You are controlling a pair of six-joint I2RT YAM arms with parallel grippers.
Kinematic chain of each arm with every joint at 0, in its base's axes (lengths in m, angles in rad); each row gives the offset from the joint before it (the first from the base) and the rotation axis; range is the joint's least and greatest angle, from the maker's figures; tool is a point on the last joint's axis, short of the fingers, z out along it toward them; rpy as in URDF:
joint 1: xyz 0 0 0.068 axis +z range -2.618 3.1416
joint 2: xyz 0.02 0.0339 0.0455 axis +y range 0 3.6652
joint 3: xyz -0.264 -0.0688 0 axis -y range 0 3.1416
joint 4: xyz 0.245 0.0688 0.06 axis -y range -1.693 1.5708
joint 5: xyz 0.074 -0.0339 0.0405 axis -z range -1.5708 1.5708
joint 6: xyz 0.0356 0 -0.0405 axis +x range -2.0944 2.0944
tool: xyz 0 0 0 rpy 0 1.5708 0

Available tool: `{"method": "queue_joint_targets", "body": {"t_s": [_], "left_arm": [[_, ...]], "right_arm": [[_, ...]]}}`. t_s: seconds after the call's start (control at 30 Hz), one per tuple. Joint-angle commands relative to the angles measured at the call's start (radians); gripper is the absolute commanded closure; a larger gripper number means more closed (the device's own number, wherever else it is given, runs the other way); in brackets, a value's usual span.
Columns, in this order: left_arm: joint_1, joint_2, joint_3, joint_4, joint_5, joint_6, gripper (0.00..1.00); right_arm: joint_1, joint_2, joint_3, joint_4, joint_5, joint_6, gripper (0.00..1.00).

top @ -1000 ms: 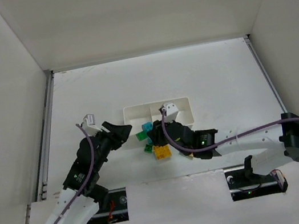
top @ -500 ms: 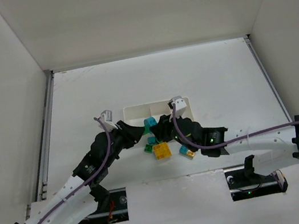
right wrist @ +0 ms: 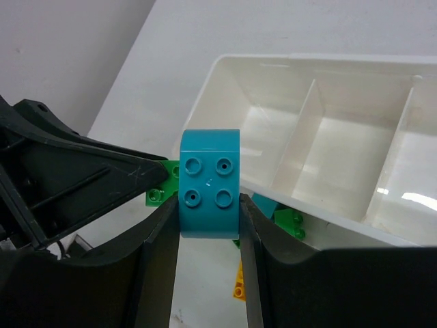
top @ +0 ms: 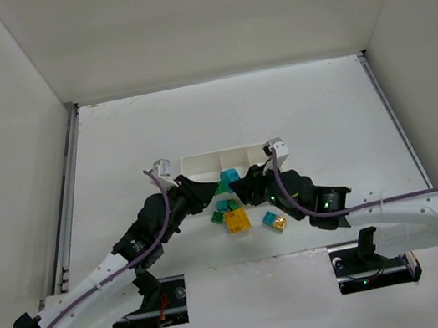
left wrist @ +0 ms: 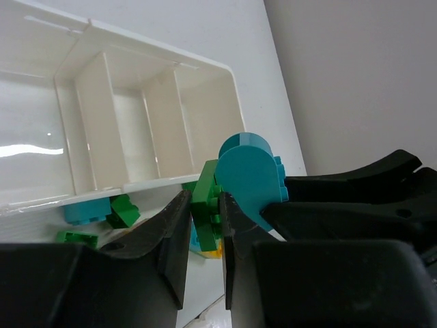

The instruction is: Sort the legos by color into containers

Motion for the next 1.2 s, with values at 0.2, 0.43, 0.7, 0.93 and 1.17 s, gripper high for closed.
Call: {"method": "queue_joint_targets", "body": {"t_s": [0.2,0.43,0.7,0.93,1.17], "left_arm": [[0.022,-0.023,-0.011,0.016,-0.048,0.029,0.93],[0.055,-0.040,0.020,0.005,-0.048,0.045,0.93],[0.043,0.035,0.043,0.024,-0.074,0.066,0.93],[0.035,0.034,0.040,0.030,-0.084,0.072,0.93],[0.032,0.068,0.051,0.050,-0.084,0.082,0.92]], "right_arm": [[-0.080,-0.218,-0.065,0.048,-0.032,0.014,0.81],[-0.129,-0.310,-0.103,-0.026,-0.017,0.003,0.81],[-0.279,-0.141,-0.079,-0.104,0.043,-0.019,0.80],[-0.334,0.012,-0.060,-0.064,0.059,-0.046,0.74],[-0.336,-0.063,-0.057,-0.046,0.089,-0.074,0.36]]}}
